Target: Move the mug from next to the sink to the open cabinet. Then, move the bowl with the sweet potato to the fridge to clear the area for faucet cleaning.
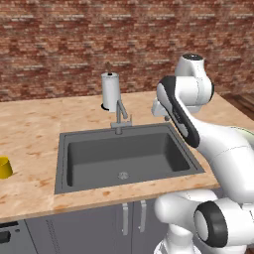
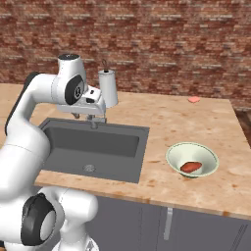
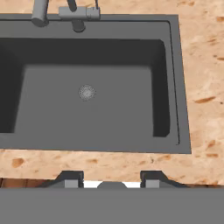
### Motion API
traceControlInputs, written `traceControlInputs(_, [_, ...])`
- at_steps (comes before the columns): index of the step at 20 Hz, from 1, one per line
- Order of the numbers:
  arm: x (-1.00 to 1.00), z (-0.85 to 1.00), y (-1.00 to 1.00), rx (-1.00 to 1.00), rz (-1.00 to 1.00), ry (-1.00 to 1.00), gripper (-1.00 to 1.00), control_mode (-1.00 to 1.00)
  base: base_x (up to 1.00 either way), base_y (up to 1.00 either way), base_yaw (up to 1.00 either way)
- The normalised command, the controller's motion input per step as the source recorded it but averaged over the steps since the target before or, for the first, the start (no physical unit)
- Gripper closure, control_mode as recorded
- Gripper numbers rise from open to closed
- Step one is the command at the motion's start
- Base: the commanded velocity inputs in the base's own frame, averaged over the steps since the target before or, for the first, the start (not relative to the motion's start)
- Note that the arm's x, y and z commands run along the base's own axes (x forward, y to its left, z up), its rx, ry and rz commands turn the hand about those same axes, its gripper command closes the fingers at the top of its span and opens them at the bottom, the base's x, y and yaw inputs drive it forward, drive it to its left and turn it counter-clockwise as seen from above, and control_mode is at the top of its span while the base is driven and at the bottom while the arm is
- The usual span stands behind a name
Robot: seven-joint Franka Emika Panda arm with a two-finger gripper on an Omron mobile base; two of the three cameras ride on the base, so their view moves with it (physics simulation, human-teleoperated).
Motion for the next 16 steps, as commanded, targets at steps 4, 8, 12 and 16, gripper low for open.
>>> traceControlInputs(4, [-0.39, 0.00, -0.09, 0.01, -0.02, -0.09, -1.00, -1.00, 0.00, 0.00, 0.00])
traceControlInputs(8, [-0.54, 0.00, -0.10, 0.00, -0.02, -0.08, -1.00, -1.00, 0.00, 0.00, 0.00])
traceControlInputs(12, [-0.06, -0.03, -0.03, 0.01, -0.01, 0.00, -1.00, -1.00, 0.00, 0.00, 0.00])
traceControlInputs(16, [-0.23, -0.25, 0.70, -0.15, 0.00, 0.00, -1.00, -1.00, 0.00, 0.00, 0.00])
